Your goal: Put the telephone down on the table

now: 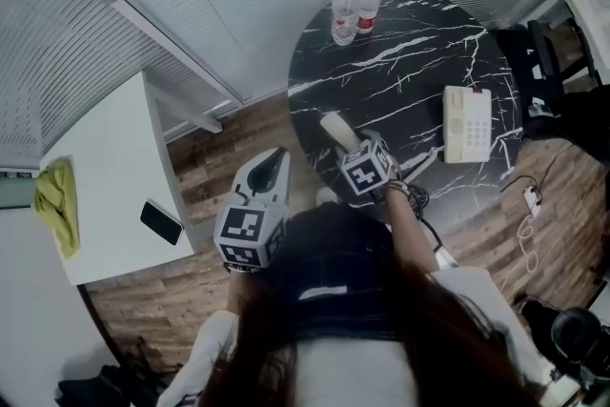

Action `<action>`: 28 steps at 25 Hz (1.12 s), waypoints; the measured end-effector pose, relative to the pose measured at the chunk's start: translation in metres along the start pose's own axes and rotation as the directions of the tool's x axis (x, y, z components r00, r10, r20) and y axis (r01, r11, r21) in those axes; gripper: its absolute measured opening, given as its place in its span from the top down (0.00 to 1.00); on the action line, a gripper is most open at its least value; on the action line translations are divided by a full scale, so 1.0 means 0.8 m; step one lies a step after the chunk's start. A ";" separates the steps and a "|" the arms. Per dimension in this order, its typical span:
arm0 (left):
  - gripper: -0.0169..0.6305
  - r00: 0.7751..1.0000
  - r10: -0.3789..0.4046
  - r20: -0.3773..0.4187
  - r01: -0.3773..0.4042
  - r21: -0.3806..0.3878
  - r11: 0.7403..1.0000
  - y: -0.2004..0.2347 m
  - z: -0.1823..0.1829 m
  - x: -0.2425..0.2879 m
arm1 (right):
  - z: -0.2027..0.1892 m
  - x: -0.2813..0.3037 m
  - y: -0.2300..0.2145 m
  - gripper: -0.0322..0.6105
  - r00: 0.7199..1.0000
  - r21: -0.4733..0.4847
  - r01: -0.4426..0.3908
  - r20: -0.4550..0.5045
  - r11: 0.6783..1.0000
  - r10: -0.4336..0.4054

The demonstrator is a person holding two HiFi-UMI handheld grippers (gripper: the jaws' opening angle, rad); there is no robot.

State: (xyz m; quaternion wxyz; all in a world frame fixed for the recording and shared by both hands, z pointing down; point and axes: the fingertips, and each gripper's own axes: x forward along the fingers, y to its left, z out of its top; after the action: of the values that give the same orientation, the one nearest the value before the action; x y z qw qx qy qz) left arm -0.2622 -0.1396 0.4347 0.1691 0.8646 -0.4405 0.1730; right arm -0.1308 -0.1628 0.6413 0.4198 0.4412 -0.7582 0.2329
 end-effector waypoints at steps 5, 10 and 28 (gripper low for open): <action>0.95 1.000 0.025 0.006 -0.025 0.001 1.000 -0.013 0.004 -0.001 | -0.001 -0.006 0.001 0.58 1.000 -0.032 -0.023 0.011 0.999 0.024; 0.95 0.999 0.051 0.009 -0.051 -0.009 0.999 -0.037 0.004 -0.008 | -0.008 -0.014 0.003 0.58 0.998 -0.039 -0.058 0.026 0.998 0.059; 0.96 0.990 0.131 0.042 -0.129 -0.060 0.990 -0.099 -0.005 -0.037 | -0.028 -0.060 -0.018 0.66 0.992 -0.003 -0.090 0.090 0.996 0.090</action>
State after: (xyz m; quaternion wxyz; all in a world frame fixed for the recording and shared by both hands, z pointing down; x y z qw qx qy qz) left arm -0.2142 -0.0735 0.4139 0.1721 0.8326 -0.5043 0.1513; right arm -0.0960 -0.1310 0.6125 0.3741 0.4166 -0.7955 0.2318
